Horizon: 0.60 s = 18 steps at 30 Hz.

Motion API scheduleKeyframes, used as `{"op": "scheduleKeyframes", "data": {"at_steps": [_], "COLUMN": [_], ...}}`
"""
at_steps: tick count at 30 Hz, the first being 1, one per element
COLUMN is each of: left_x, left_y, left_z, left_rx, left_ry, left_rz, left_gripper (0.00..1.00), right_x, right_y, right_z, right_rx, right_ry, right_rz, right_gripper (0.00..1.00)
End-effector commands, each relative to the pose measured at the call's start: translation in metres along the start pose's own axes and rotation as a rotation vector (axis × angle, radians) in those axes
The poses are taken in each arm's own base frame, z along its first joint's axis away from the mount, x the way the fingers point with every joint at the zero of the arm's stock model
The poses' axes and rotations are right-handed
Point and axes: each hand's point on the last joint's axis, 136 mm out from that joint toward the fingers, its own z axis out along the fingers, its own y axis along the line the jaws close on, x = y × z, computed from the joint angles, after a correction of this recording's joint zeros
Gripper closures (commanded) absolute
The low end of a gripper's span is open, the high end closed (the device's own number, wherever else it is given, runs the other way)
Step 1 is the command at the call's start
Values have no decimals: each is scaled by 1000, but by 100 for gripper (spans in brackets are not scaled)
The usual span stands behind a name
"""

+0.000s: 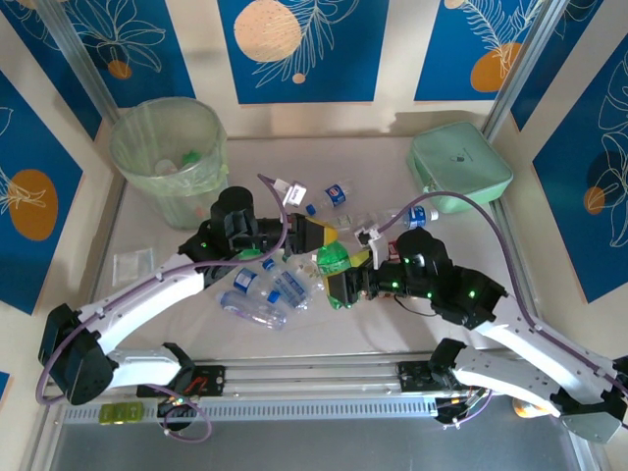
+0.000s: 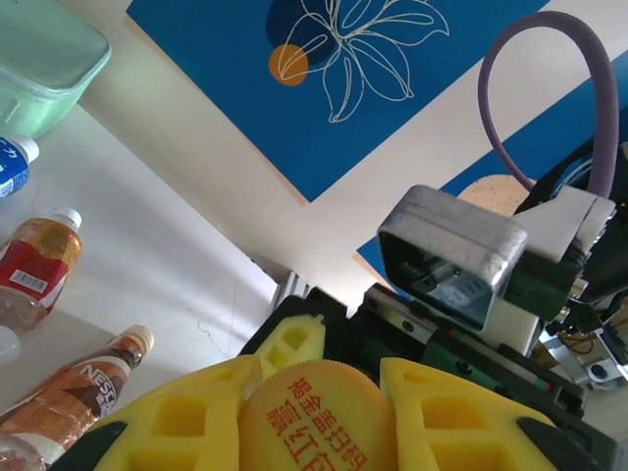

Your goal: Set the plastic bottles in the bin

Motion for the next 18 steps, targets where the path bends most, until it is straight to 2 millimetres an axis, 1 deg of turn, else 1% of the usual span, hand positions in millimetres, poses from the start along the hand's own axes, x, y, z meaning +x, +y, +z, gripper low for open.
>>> {"op": "scheduleKeyframes", "data": {"at_steps": [1, 3, 8, 10, 12, 18], "left_x": [-16, -22, -52, -63, -76, -122], "left_y": [-11, -7, 12, 19, 26, 41], "left_z": [-12, -20, -51, -65, -79, -126], "left_rx": [-37, -90, -253, -306, -356, -479], "left_ry": [-52, -78, -185, -227, -260, -395], "left_rz": [84, 102, 120, 133, 129, 111], "left_gripper": [85, 86, 95, 97, 100, 100], "right_x": [-7, -8, -11, -12, -14, -21], "right_y": [2, 7, 6, 5, 2, -16], "right_z": [-11, -15, -27, -34, -39, -48], "right_rx": [11, -15, -7, -2, 16, 89], "right_ry": [-43, -55, -97, -122, -145, -197], "right_rz": [-31, -59, -62, -63, -63, -32], "right_gripper": [10, 10, 10, 10, 10, 10]}}
